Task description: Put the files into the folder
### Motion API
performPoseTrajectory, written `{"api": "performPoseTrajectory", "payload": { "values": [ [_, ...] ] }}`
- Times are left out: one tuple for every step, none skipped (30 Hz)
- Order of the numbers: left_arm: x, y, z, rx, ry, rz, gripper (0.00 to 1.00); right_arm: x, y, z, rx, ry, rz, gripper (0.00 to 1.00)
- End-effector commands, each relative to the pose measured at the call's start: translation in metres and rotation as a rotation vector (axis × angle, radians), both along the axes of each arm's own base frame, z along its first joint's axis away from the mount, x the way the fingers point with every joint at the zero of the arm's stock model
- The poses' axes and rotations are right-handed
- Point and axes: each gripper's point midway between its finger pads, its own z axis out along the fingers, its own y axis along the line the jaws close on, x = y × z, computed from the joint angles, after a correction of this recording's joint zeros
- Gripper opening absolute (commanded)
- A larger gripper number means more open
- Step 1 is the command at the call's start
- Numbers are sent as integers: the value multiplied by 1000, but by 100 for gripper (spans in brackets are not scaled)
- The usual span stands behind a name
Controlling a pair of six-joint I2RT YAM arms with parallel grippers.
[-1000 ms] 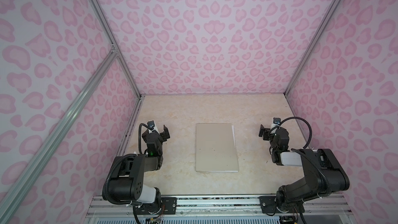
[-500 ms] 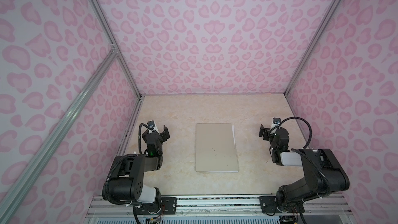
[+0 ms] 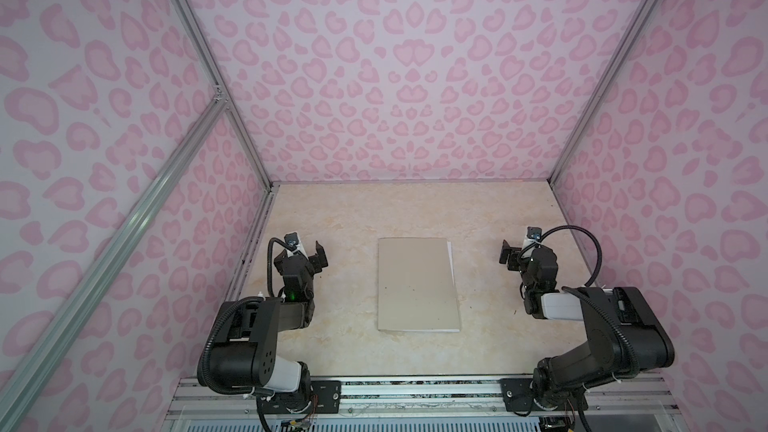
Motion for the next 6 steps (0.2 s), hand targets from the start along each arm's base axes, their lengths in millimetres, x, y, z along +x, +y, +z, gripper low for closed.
{"api": "performPoseTrajectory", "payload": {
  "values": [
    [4, 1, 4, 11, -11, 7, 98, 0, 1, 0, -1, -1, 5, 99],
    [4, 2, 4, 11, -11, 6, 98, 0, 1, 1, -1, -2, 5, 99],
    [3, 1, 5, 10, -14, 6, 98, 0, 1, 0, -1, 0, 5, 99],
    [3, 1, 5, 10, -16, 6, 98, 0, 1, 0, -1, -1, 5, 99],
    [2, 2, 6, 10, -18, 7, 98, 0, 1, 0, -1, -1, 6, 99],
    [2, 1, 5, 10, -17, 6, 98, 0, 1, 0, -1, 0, 5, 99]
  ]
}}
